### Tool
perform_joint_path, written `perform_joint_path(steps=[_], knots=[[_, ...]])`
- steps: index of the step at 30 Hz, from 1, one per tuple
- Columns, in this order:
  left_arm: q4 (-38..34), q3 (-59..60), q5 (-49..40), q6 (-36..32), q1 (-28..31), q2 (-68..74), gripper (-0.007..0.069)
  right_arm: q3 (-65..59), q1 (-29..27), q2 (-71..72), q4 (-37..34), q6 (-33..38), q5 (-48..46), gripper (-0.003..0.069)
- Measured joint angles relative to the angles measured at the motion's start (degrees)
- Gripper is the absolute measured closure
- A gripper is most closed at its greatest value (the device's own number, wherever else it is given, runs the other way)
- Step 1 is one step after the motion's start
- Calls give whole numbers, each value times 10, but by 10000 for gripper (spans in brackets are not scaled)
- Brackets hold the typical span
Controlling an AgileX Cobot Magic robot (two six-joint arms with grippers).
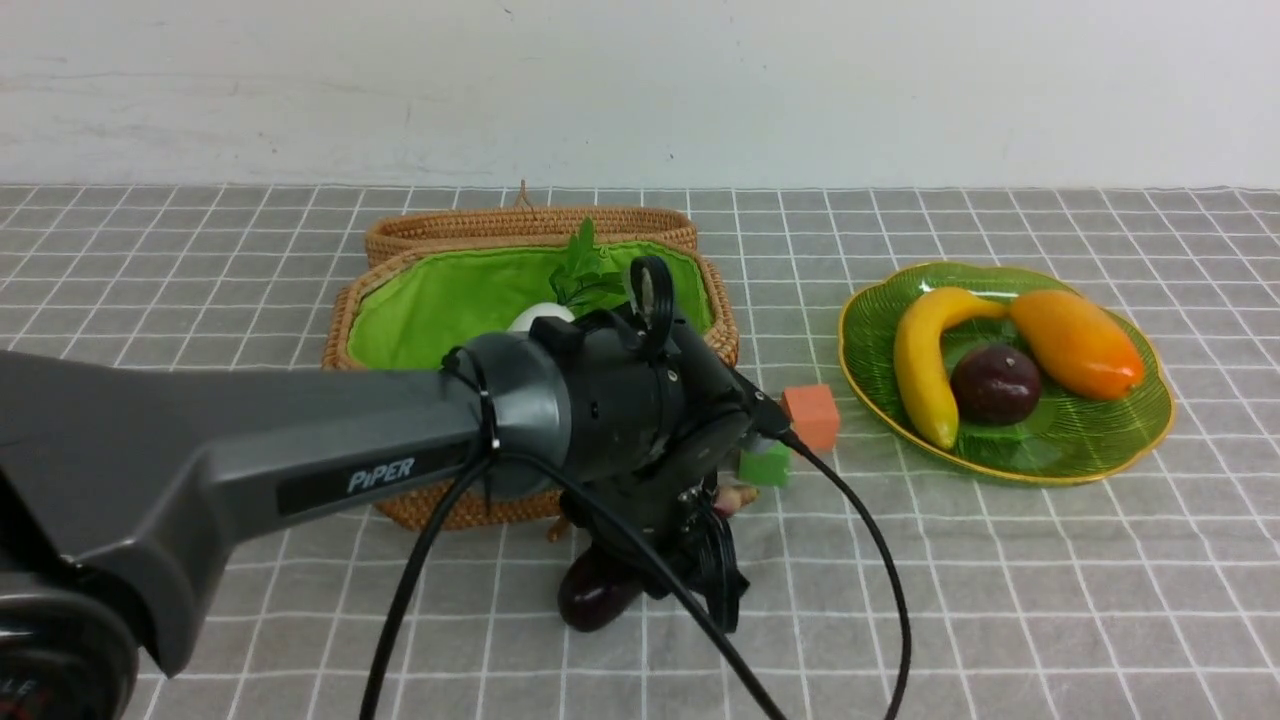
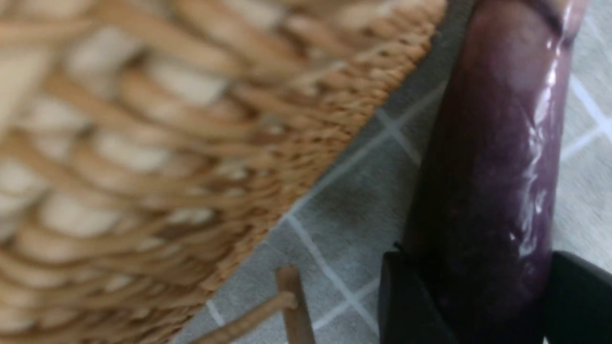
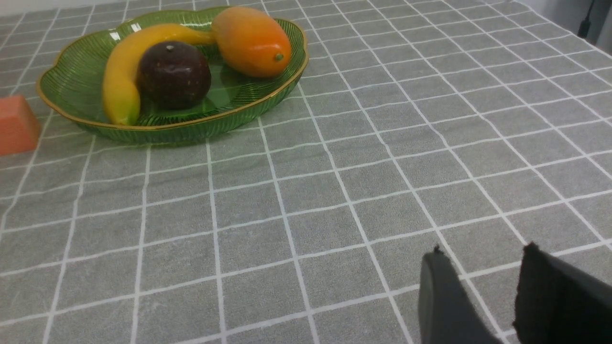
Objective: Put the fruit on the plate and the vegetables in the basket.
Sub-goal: Use the left arm to grab an eggplant and put it into the left basket
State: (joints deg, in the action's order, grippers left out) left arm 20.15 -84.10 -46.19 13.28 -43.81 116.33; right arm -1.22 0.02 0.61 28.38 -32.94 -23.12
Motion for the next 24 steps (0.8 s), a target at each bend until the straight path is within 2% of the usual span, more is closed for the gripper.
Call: perform_joint_path(steps=[5, 6, 7, 10, 13, 18, 24], knots=[[-44, -1, -33, -53, 0, -13, 279, 0, 0, 0, 0, 0, 0, 420], [-81, 0, -55, -80, 0, -33, 279, 0, 0, 0, 0, 0, 0, 420], [-86, 1, -57, -83, 0, -36, 279, 0, 0, 0, 0, 0, 0, 420], [-143, 1, -63, -127, 5, -93, 279, 0, 0, 0, 0, 0, 0, 420], [-198, -2, -45, -172, 38, -182, 279, 0, 0, 0, 0, 0, 0, 420], [-185, -20, 17, -224, 129, -257, 279, 0, 0, 0, 0, 0, 0, 420], [-124, -21, 117, -221, 203, -239, 279, 0, 0, 0, 0, 0, 0, 420]])
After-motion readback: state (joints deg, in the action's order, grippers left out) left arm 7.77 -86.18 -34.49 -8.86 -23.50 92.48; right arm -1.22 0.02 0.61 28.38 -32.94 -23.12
